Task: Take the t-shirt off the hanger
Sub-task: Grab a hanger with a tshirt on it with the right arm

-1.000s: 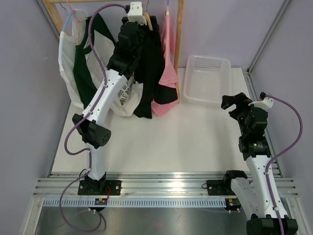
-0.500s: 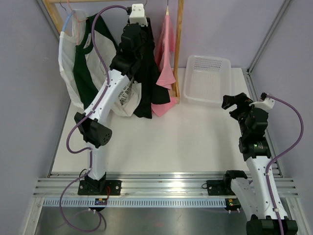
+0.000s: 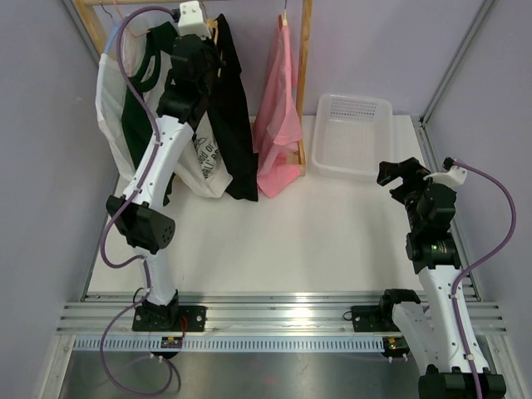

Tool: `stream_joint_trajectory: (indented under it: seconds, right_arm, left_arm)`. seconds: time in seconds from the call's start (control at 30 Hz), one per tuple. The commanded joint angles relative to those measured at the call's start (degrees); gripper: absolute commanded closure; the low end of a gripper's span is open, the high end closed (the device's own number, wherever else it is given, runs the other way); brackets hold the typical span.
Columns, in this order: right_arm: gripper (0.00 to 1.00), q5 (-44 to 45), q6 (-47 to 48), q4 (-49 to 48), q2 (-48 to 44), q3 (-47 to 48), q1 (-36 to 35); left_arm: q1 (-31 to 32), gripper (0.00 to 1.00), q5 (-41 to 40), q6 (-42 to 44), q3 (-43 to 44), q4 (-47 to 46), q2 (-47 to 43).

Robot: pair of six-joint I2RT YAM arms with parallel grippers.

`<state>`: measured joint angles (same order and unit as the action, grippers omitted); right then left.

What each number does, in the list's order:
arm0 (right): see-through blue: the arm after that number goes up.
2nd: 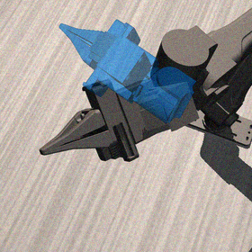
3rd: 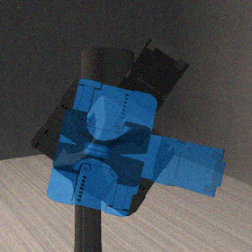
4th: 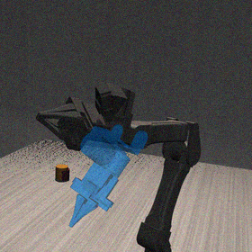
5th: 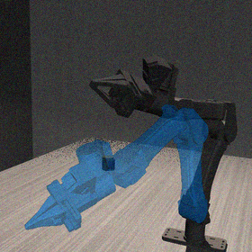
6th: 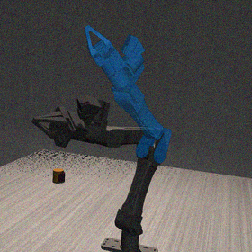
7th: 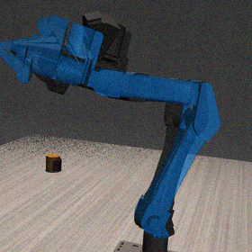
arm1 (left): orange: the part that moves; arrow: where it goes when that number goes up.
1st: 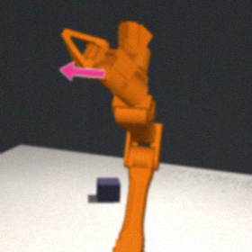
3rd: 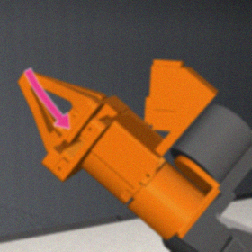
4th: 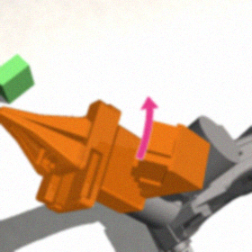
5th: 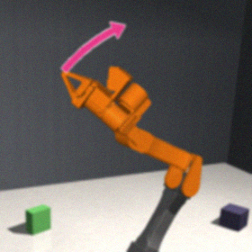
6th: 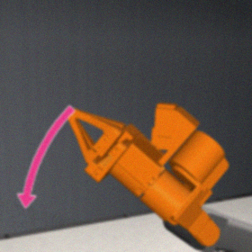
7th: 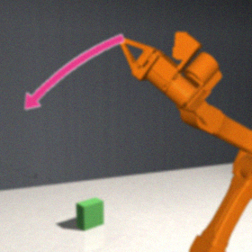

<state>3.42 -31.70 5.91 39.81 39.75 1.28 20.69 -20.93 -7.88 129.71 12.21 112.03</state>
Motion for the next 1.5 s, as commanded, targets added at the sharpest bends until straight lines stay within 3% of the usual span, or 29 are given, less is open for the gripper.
stream_joint_trajectory:
  seconds: [0.0, 0.6, 0.7, 0.77, 0.97, 1.13, 1.47]
  right_arm:
    - [0.00, -0.69, 0.94, -1.25, 0.00, 1.30, 0.04]
    - [0.01, -1.84, 0.77, -1.78, 0.00, 1.21, 0.04]
    - [0.01, -2.02, 0.77, -1.78, 0.00, 1.21, 0.04]
    - [0.01, -2.10, 0.85, -1.69, 0.00, 1.21, 0.04]
    - [0.00, -2.37, 0.94, -1.78, 0.35, 1.39, 0.04]
    - [0.00, -2.72, 0.94, -1.96, 0.70, 1.47, 0.04]
    - [0.00, -3.16, 0.77, -2.49, 2.20, 2.53, 0.04]
  left_arm:
    - [-3.89, 0.90, 0.71, -2.84, -1.65, -0.96, -3.48]
    - [-20.68, 0.89, 6.43, -6.28, -9.91, -0.34, -11.48]
    - [-20.69, 0.76, 6.25, -4.87, -11.14, -1.31, -12.18]
    - [-21.92, 0.58, 6.51, -4.25, -11.67, -2.01, -13.06]
    - [-21.83, 0.34, 8.98, -3.46, -12.02, -2.19, -15.69]
    - [-21.66, 0.24, 9.59, -2.23, -12.81, -2.45, -18.42]
    - [-17.61, 0.07, 11.52, 2.51, -25.46, -7.37, -31.25]
